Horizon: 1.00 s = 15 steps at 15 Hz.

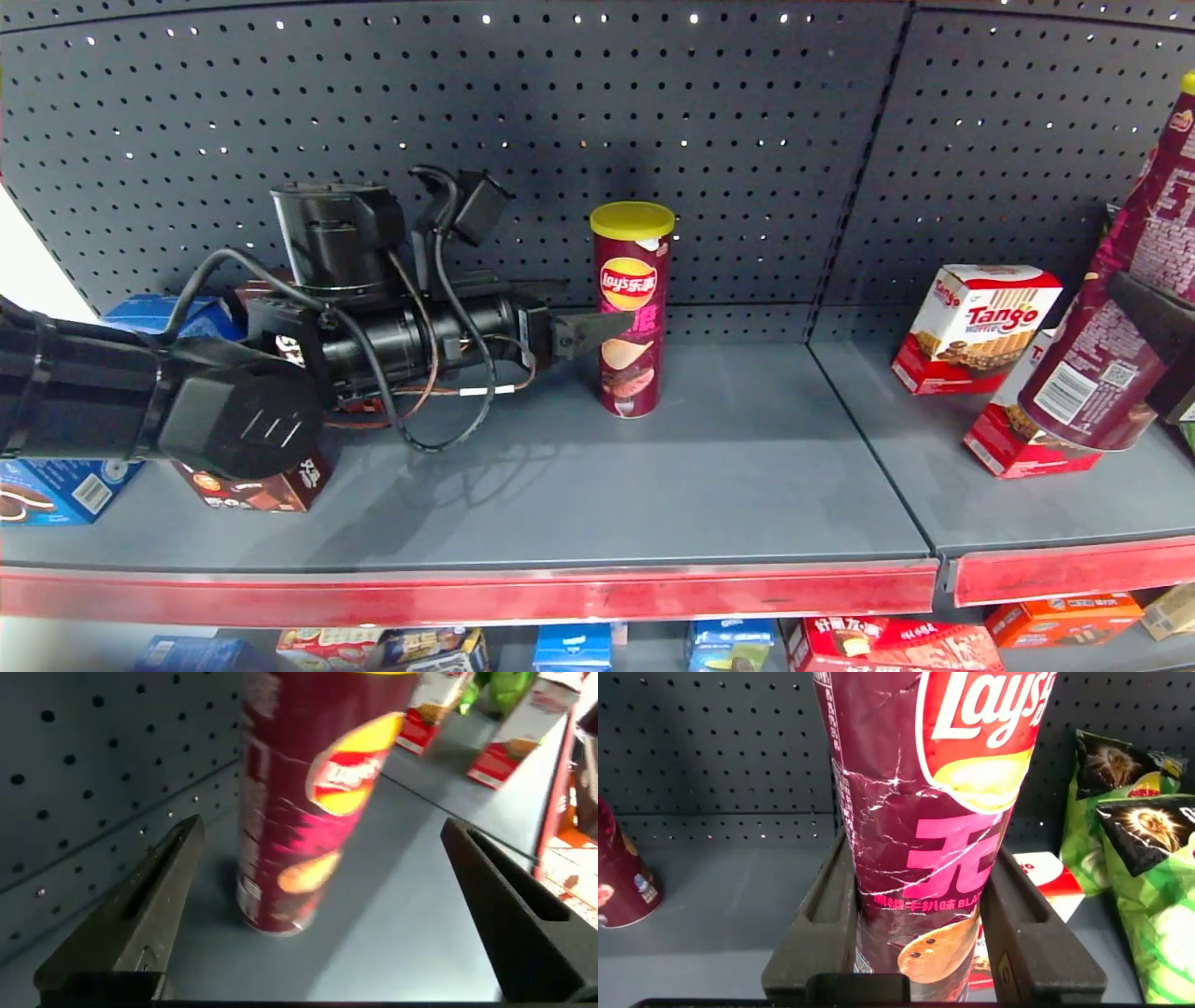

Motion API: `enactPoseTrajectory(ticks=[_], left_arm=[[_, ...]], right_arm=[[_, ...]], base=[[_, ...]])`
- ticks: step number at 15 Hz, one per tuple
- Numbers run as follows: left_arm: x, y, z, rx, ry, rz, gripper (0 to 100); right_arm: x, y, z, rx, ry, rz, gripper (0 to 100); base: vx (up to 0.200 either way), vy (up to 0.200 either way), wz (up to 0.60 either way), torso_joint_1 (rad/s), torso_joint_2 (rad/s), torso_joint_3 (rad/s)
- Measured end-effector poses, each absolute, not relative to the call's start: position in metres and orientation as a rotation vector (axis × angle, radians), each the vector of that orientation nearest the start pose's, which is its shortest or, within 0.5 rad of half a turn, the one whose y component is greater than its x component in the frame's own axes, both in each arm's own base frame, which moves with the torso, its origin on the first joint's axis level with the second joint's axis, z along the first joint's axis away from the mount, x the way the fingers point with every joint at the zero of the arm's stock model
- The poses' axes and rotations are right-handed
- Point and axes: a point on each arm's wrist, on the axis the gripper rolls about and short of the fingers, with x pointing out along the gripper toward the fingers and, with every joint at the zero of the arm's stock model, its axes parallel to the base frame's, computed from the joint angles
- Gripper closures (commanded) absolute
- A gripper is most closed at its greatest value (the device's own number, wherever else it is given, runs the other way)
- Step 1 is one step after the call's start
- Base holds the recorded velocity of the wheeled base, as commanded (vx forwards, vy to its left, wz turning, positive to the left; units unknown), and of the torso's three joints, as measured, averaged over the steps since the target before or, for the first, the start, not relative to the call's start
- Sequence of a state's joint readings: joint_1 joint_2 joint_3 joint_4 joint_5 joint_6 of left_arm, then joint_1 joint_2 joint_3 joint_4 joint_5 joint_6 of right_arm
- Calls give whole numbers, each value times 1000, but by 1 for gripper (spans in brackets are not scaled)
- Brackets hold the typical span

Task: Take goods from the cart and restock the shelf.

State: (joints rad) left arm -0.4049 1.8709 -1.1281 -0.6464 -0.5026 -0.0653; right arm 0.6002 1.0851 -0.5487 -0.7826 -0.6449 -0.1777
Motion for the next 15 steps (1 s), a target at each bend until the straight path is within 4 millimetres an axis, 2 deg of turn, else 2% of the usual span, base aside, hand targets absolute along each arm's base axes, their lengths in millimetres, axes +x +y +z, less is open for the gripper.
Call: enactPoseTrajectory(ticks=[8, 15], left_arm=[[373, -165, 202, -64, 95, -890, 0], [391, -178, 197, -74, 78, -899, 0]], right_arm=[[130, 72, 259, -69, -171, -66, 100], [133, 74, 255, -79, -156, -66, 100]], base=[[0, 0, 0, 0, 0, 0], [0, 0, 0, 0, 0, 0]])
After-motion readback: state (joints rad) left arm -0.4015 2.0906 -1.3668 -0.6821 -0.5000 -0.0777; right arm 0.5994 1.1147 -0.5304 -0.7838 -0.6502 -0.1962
